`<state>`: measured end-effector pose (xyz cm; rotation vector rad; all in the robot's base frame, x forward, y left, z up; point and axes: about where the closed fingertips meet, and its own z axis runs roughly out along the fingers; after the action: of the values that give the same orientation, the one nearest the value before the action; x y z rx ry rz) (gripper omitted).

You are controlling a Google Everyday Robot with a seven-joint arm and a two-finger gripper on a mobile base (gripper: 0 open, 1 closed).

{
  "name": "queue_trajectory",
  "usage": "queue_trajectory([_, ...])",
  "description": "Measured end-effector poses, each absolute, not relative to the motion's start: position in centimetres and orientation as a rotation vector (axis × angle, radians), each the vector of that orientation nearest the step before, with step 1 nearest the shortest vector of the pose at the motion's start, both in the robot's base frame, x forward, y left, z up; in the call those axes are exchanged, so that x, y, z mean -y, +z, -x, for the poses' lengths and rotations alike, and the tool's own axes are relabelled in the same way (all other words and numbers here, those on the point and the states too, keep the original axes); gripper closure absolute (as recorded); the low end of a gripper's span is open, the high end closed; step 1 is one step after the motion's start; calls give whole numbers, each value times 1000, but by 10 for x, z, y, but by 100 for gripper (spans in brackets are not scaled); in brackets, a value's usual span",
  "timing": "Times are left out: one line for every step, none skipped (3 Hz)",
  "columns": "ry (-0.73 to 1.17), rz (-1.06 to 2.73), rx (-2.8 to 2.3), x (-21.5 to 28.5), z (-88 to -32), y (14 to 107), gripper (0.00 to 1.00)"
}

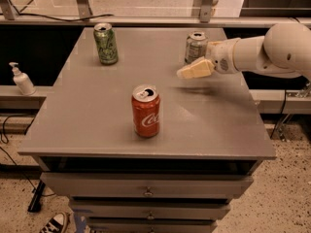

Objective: Move 7up can near green can

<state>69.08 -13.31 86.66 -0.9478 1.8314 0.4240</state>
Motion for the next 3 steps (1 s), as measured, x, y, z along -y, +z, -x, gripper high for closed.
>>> queue_trajectory([455, 933, -1792, 121, -703, 874, 41])
queue_trajectory([493, 932, -1759, 107, -711, 882, 65])
queue_trajectory([551, 939, -1721, 86, -716, 889, 87])
